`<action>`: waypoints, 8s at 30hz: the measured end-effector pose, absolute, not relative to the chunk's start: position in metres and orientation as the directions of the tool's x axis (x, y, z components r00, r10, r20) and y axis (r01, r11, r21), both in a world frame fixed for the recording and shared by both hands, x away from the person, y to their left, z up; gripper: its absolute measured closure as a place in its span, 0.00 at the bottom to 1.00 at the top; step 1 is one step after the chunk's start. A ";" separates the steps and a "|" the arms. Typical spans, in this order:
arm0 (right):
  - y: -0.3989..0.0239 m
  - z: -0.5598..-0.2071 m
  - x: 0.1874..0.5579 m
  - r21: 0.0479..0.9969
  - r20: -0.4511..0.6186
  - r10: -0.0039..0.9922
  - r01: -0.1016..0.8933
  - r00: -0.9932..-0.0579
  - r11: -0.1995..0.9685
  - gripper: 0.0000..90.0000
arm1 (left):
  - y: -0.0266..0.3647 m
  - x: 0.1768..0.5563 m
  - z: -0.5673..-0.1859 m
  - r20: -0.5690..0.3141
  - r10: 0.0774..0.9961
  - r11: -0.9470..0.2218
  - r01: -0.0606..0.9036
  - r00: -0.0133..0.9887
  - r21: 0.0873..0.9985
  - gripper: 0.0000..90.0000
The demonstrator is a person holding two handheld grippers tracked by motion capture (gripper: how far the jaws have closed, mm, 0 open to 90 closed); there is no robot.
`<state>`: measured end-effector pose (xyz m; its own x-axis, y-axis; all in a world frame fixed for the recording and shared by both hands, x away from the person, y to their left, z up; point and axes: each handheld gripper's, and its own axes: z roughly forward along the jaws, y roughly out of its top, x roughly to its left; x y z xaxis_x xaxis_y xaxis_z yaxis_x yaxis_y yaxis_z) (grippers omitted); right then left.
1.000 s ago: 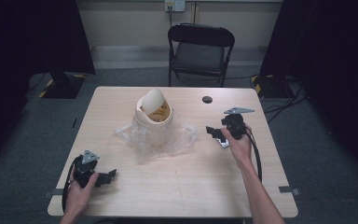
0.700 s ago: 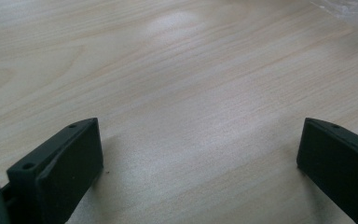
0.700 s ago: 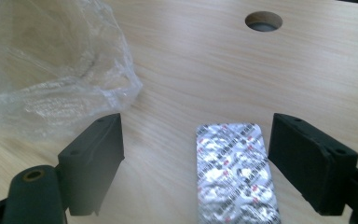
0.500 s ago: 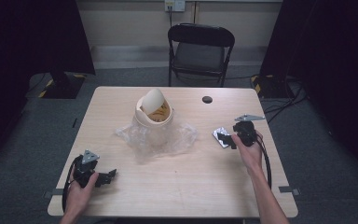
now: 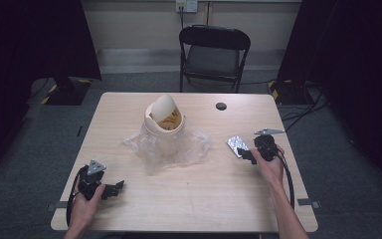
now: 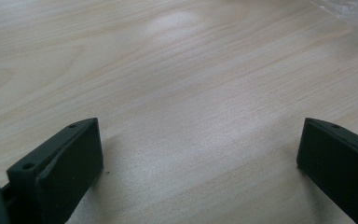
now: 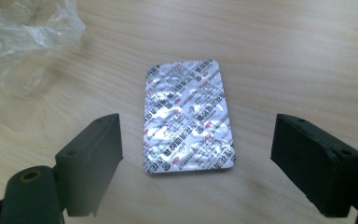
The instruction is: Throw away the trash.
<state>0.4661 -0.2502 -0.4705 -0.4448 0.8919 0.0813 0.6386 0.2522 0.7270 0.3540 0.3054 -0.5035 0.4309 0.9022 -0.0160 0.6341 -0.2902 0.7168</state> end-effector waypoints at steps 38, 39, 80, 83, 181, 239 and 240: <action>-0.232 -0.494 0.473 0.723 -0.006 0.886 0.610 -0.464 0.324 0.38 | 0.305 0.354 -0.504 -0.015 0.902 -0.291 0.634 0.431 0.717 0.00; -0.232 -0.494 0.473 0.723 0.001 0.888 0.614 -0.459 0.317 0.38 | 0.305 0.354 -0.504 -0.015 0.903 -0.290 0.634 0.430 0.717 0.00; -0.221 -0.442 0.468 0.780 0.092 0.840 0.563 -0.534 0.272 0.38 | 0.305 0.354 -0.503 -0.014 0.902 -0.291 0.633 0.431 0.717 0.00; -0.216 -0.437 0.468 0.785 0.093 0.834 0.556 -0.543 0.274 0.38 | 0.305 0.354 -0.504 -0.016 0.903 -0.289 0.634 0.430 0.717 0.00; -0.026 -0.369 0.511 0.801 0.075 0.596 0.404 -0.800 0.441 0.63 | 0.305 0.354 -0.504 -0.015 0.902 -0.291 0.634 0.431 0.717 0.00; -0.157 -0.380 0.469 0.824 0.110 0.802 0.506 -0.587 0.256 0.16 | 0.305 0.354 -0.504 -0.015 0.902 -0.290 0.634 0.430 0.717 0.00; -0.158 -0.381 0.469 0.820 0.107 0.806 0.511 -0.583 0.260 0.16 | 0.305 0.354 -0.504 -0.015 0.902 -0.290 0.634 0.430 0.717 0.00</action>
